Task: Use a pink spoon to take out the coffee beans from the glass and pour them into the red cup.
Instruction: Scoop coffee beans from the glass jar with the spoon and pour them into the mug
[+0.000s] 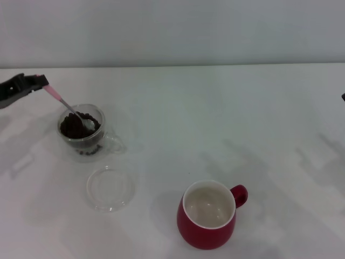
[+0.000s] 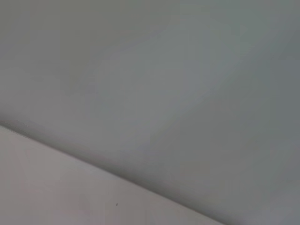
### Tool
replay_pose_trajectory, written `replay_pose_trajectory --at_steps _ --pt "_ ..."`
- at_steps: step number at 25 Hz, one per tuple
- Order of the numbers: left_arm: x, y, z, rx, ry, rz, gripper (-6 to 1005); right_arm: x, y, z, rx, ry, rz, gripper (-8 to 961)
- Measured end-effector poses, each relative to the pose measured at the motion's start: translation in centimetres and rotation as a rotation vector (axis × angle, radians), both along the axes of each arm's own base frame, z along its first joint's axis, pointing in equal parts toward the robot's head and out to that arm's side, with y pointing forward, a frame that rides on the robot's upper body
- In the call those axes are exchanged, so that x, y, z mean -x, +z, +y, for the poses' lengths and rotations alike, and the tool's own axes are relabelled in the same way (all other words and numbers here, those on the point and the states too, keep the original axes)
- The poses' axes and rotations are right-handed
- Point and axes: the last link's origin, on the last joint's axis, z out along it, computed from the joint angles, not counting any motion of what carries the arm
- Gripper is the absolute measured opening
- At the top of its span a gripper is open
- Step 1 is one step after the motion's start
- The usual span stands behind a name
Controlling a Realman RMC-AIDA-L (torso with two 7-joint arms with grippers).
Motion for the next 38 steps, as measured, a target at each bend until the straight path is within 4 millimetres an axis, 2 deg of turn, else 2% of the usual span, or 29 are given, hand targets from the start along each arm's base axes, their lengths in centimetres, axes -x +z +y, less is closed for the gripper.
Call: replay_pose_trajectory --at_steps 11,19,27,38 --pt "0.9 -0.7 -0.9 -0.016 0.049 -0.048 119 0.1 -0.1 1.1 0.016 -0.012 -0.004 724" --pt "3.0 -0.1 -2.9 -0.104 0.14 -0.194 119 0.0 -0.2 1.7 0.031 -0.028 -0.01 723" --pt "4.9 -0.5 -5.0 -0.137 0.216 -0.299 119 -0.2 -0.4 1.9 0.045 -0.041 -0.013 723" --pt "5.3 0.0 -6.4 -0.183 0.206 -0.39 119 -0.1 -0.5 2.2 0.053 -0.039 -0.018 723"
